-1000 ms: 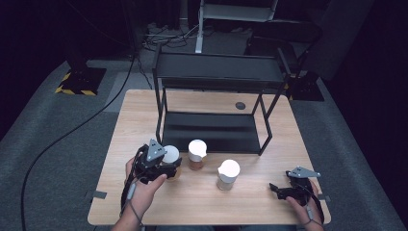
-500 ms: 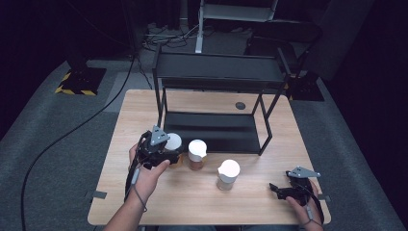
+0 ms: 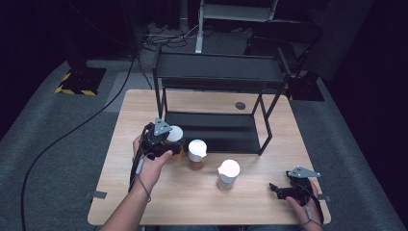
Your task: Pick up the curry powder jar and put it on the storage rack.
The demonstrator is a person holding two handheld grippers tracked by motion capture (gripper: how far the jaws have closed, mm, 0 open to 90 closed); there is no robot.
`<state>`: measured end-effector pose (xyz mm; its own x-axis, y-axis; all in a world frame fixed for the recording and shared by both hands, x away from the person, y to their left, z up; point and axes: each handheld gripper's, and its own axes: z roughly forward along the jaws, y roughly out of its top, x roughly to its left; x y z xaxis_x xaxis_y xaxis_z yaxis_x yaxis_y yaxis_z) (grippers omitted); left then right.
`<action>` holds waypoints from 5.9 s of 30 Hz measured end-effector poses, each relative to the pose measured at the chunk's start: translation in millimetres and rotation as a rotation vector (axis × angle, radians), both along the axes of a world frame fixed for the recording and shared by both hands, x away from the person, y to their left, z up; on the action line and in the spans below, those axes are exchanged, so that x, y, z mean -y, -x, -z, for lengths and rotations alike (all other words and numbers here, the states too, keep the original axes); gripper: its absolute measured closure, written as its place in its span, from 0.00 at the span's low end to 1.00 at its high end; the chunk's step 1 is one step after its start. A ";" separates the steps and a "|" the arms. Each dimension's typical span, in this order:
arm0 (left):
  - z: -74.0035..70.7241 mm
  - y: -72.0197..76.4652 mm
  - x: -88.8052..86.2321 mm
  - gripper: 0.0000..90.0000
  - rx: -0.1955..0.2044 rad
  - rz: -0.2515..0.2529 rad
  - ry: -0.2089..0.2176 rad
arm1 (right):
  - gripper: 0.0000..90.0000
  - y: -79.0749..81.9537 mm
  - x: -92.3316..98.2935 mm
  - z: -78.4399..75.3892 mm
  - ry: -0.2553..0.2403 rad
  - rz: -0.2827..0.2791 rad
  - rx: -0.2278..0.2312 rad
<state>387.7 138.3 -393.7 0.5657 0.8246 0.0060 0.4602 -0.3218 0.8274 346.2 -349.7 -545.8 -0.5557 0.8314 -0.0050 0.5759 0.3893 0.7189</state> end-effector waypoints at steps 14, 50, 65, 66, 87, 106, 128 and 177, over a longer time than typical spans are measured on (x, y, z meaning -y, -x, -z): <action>-4.1 -19.7 7.8 0.37 0.008 -0.006 -0.005 | 0.06 -0.1 0.0 0.0 0.000 0.001 0.000; 0.7 -66.6 28.4 0.37 0.028 -0.039 0.019 | 0.05 -0.1 -0.3 0.0 0.002 -0.005 -0.001; 15.9 -85.6 34.4 0.36 0.015 -0.065 0.019 | 0.05 -0.1 -0.5 0.1 0.002 -0.011 -0.002; 16.8 -86.3 34.8 0.36 0.014 -0.067 0.022 | 0.05 -0.1 -0.5 0.1 0.003 -0.011 -0.002; 35.6 -96.0 37.9 0.37 -0.026 -0.079 -0.010 | 0.05 -0.1 -0.5 0.1 0.003 -0.012 -0.002; 32.0 -92.6 38.4 0.16 -0.013 -0.102 0.008 | 0.05 0.0 -0.5 0.1 0.003 -0.012 -0.002; 4.3 -37.6 0.1 0.12 0.019 -0.087 0.107 | 0.03 -0.8 -1.2 0.2 0.001 -0.017 -0.008; 7.0 38.8 -43.1 0.12 0.059 -0.056 0.082 | 0.00 -1.6 -1.6 0.3 0.006 -0.037 -0.016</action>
